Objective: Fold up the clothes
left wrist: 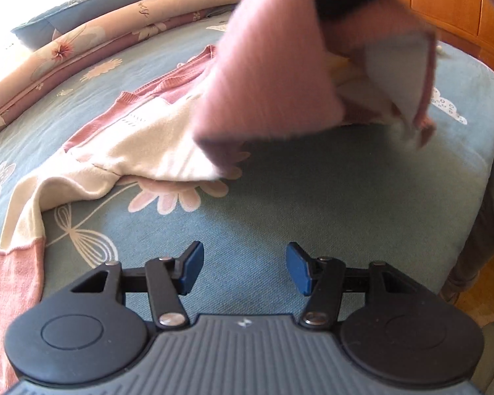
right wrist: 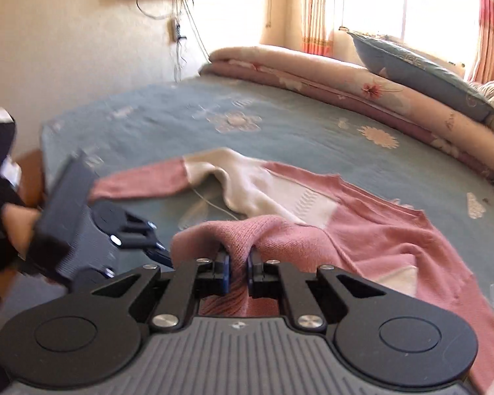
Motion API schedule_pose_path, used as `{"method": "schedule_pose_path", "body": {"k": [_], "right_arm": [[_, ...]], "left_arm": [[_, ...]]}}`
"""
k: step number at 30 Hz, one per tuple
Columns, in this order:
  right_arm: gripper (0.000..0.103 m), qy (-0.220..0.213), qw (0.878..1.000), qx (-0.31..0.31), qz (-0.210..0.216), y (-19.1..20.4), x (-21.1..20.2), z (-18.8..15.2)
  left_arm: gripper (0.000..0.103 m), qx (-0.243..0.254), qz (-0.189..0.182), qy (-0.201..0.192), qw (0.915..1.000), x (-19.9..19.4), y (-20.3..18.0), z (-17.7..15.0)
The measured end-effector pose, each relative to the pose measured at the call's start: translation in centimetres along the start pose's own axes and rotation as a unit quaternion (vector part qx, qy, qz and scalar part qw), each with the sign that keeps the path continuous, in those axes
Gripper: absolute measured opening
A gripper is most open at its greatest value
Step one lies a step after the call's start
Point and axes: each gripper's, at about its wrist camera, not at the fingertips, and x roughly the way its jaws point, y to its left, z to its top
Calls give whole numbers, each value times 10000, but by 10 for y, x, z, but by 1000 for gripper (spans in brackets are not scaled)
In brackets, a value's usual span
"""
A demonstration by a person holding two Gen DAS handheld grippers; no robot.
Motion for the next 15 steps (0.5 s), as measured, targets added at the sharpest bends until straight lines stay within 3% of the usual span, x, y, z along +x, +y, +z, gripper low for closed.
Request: {"method": "schedule_pose_path", "body": {"k": [4,8,11,15], "right_arm": [[11,-42,9992,273,287,-2,-2,10],[12,191,9988,360,285,1,4,6],[12,429,9971,492,381,3,15,-3],[12,731,9935,689,541,4,31,-17]], "left_arm": [[57,81,292,-437,9986,-9,-2,-3],[57,420,882,-1130,9888,-20,-10,-5],[57,684,1170,-1322,9819,-22,-16,-5],[57,1352,1260,-1412,9726,-14,-31,-7]]}}
